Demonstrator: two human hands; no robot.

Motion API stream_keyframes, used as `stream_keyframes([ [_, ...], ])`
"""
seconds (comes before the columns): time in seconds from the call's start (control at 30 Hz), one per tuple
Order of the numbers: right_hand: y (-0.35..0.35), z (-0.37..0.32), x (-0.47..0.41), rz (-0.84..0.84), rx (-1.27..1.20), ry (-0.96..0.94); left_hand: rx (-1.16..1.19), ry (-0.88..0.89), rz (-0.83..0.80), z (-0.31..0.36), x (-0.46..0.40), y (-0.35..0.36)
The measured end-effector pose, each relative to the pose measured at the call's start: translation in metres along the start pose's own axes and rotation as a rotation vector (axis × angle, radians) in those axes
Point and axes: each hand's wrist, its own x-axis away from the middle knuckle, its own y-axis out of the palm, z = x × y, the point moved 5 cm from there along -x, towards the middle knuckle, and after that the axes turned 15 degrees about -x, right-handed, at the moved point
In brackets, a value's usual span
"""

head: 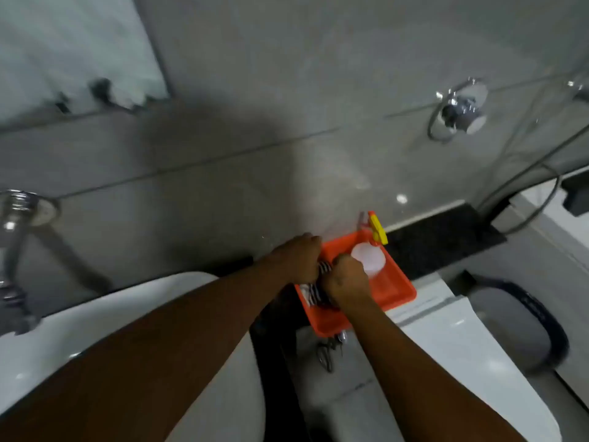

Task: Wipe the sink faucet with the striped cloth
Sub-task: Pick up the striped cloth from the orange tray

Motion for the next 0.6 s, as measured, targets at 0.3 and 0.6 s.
stream_keyframes([
  [0.3, 0.065, 0.14, -0.084, -0.153, -0.041, 0.242, 0.128, -0.282, -0.307, -0.012, -0.108, 0.148],
  [0.6, 0.055, 0.142, -0.114, -0.109, -0.27, 0.344, 0.309, -0.435, -0.282, -0.026, -0.125, 0.151],
])
